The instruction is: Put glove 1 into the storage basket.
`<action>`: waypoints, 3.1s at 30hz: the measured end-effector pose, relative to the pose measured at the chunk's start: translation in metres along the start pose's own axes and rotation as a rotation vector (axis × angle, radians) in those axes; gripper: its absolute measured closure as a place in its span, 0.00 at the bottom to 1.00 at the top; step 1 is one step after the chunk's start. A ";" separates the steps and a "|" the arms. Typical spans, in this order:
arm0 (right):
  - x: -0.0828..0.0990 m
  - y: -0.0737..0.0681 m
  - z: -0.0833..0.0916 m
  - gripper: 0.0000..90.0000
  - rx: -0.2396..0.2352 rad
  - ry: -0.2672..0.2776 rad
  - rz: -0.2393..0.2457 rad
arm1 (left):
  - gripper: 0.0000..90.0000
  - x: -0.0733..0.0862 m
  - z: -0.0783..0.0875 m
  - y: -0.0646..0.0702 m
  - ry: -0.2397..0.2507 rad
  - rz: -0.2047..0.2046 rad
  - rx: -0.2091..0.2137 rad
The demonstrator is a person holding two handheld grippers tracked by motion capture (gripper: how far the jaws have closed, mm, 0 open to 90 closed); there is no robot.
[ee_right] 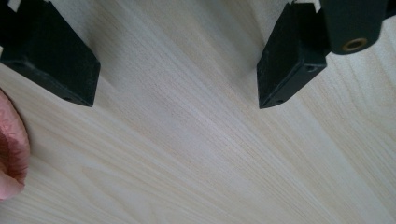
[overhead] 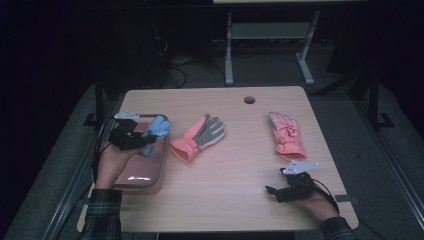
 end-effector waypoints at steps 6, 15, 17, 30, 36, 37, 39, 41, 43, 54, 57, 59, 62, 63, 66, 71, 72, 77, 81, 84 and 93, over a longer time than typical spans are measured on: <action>0.000 0.000 0.000 0.15 -0.001 0.001 -0.004 | 0.83 0.012 -0.011 -0.014 -0.040 0.034 -0.041; 0.000 0.000 0.000 0.14 -0.001 0.000 -0.001 | 0.82 0.028 -0.030 -0.031 -0.107 0.048 -0.096; 0.000 0.000 0.000 0.15 -0.003 -0.001 0.002 | 0.82 0.031 -0.035 -0.034 -0.118 0.057 -0.093; 0.000 0.000 0.000 0.15 -0.008 -0.002 0.004 | 0.74 0.052 -0.055 -0.044 -0.215 0.091 -0.115; 0.000 0.000 0.000 0.14 -0.008 -0.003 0.006 | 0.43 0.052 -0.056 -0.046 -0.208 0.096 -0.122; 0.000 0.000 0.000 0.14 -0.008 -0.003 0.006 | 0.43 0.051 -0.055 -0.045 -0.195 0.090 -0.126; -0.001 0.000 -0.001 0.14 -0.015 -0.002 0.015 | 0.27 0.047 -0.047 -0.045 -0.156 0.077 -0.140; -0.001 0.000 -0.001 0.14 -0.015 -0.001 0.018 | 0.24 0.044 -0.044 -0.044 -0.140 0.081 -0.138; -0.001 0.000 -0.001 0.14 -0.016 -0.001 0.020 | 0.21 0.040 -0.037 -0.041 -0.108 0.079 -0.122; -0.004 -0.001 -0.004 0.12 -0.022 -0.009 0.021 | 0.20 0.020 -0.022 -0.010 -0.022 0.048 -0.011; -0.004 0.000 -0.005 0.11 -0.024 -0.010 0.022 | 0.20 0.013 -0.023 0.002 -0.012 0.020 0.029; -0.004 0.000 -0.005 0.11 -0.023 -0.010 0.023 | 0.20 0.009 -0.024 0.010 -0.005 0.003 0.051; -0.003 0.000 -0.004 0.11 -0.022 -0.010 0.023 | 0.20 0.000 -0.025 0.024 0.018 -0.011 0.086; -0.003 0.000 -0.004 0.11 -0.021 -0.010 0.023 | 0.20 -0.002 -0.025 0.028 0.022 -0.020 0.097; -0.003 0.000 -0.004 0.11 -0.021 -0.010 0.023 | 0.20 -0.007 -0.027 0.044 0.026 -0.044 0.116; -0.003 0.000 -0.004 0.11 -0.020 -0.010 0.024 | 0.20 -0.014 -0.030 0.064 0.042 -0.078 0.149; -0.003 0.000 -0.004 0.11 -0.020 -0.011 0.025 | 0.20 -0.016 -0.030 0.069 0.046 -0.081 0.157; -0.003 0.000 -0.004 0.11 -0.020 -0.010 0.024 | 0.20 -0.019 -0.034 0.092 0.047 -0.130 0.183; -0.003 0.000 -0.004 0.11 -0.020 -0.010 0.024 | 0.21 -0.017 -0.045 0.115 0.039 -0.156 0.209; -0.003 0.000 -0.004 0.11 -0.020 -0.010 0.024 | 0.21 -0.015 -0.050 0.125 0.035 -0.179 0.209; -0.003 0.000 -0.004 0.11 -0.017 -0.009 0.024 | 0.21 0.005 -0.071 0.156 0.004 -0.243 0.207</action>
Point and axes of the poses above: each handheld gripper's, and its own axes: z roughly backward along the jaws, x roughly out of its underside, y roughly to its right, the point moved 5 cm from there along -z, roughly forward along the jaws, and after that the axes turned 6 degrees about -x, right-handed, at the moved point
